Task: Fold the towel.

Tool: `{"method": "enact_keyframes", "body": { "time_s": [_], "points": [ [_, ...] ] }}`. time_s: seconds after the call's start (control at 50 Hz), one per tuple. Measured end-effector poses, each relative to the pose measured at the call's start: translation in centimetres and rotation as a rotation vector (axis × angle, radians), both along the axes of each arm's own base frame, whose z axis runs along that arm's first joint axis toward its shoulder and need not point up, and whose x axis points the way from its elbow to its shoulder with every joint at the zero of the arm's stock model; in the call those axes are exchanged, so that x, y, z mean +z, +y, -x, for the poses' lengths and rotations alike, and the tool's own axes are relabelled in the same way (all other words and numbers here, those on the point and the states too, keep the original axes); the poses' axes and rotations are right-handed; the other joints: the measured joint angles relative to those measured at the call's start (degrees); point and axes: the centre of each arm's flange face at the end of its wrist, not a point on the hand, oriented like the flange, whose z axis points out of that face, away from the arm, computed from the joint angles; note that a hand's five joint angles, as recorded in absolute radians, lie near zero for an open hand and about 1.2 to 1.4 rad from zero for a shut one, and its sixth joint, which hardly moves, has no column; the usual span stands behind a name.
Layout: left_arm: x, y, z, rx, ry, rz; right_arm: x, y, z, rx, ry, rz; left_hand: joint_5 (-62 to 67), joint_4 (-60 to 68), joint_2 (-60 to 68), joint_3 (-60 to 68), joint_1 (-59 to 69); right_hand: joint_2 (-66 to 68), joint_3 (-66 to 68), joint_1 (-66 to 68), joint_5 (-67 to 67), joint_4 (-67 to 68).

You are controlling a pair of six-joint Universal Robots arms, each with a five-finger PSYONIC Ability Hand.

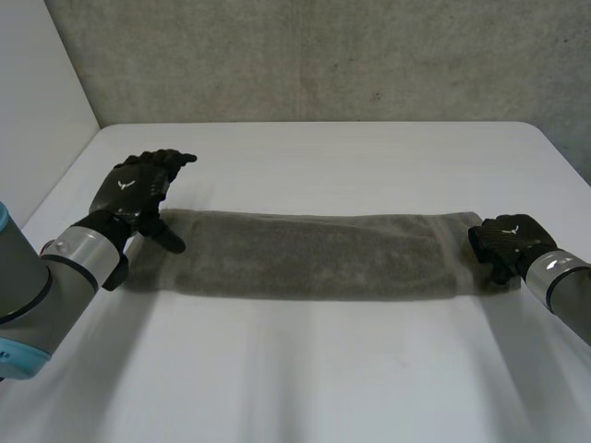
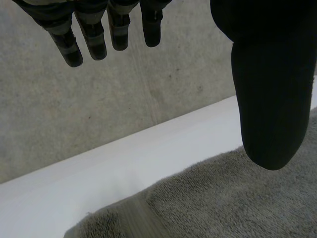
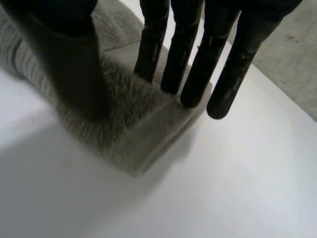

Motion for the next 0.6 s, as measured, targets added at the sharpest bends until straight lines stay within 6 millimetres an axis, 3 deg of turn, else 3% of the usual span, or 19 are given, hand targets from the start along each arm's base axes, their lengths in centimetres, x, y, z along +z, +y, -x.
{"method": "enact_keyframes", "body": {
  "time_s": [0.04,0.1,0.26,0.34,0.42,0.5,0.6],
  "points": [
    [0.1,0.1,0.0,-0.002,0.000,0.010,-0.1,-0.4,0.3,-0.009,0.008,0.011,0.0,0.0,0.0,0.0,0.0,12.3,13.0,12.5,13.1,13.4],
    [0.2,0.2,0.1,-0.007,-0.001,0.019,-0.2,-0.9,0.9,-0.030,0.018,0.025,0.0,0.0,0.0,0.0,0.0,16.5,17.5,17.0,18.1,18.9],
    [0.5,0.2,0.1,-0.007,-0.002,0.029,1.3,-2.7,3.6,-0.124,0.099,0.087,0.0,0.0,0.0,0.0,0.0,16.5,17.5,17.0,18.1,18.9],
    [0.9,0.2,0.0,-0.001,0.002,0.042,3.2,-3.8,6.0,-0.175,0.232,0.160,0.0,0.0,0.0,0.0,0.0,16.5,17.5,17.0,18.1,18.9],
    [1.5,0.2,-0.1,0.002,0.006,0.057,5.4,-4.4,6.8,-0.191,0.332,0.236,0.0,0.0,0.0,0.0,0.0,16.5,18.3,17.0,18.2,18.9],
    [2.0,0.3,-0.1,0.002,0.009,0.070,8.3,-4.4,4.1,-0.136,0.349,0.342,0.0,0.0,0.0,0.0,0.0,16.5,18.6,17.0,18.2,18.9],
    [2.1,0.5,0.0,-0.002,0.009,0.074,11.4,-2.0,-3.6,0.042,0.271,0.474,0.0,0.0,0.0,0.0,0.0,16.5,19.3,17.1,18.3,18.9]
  ]
}}
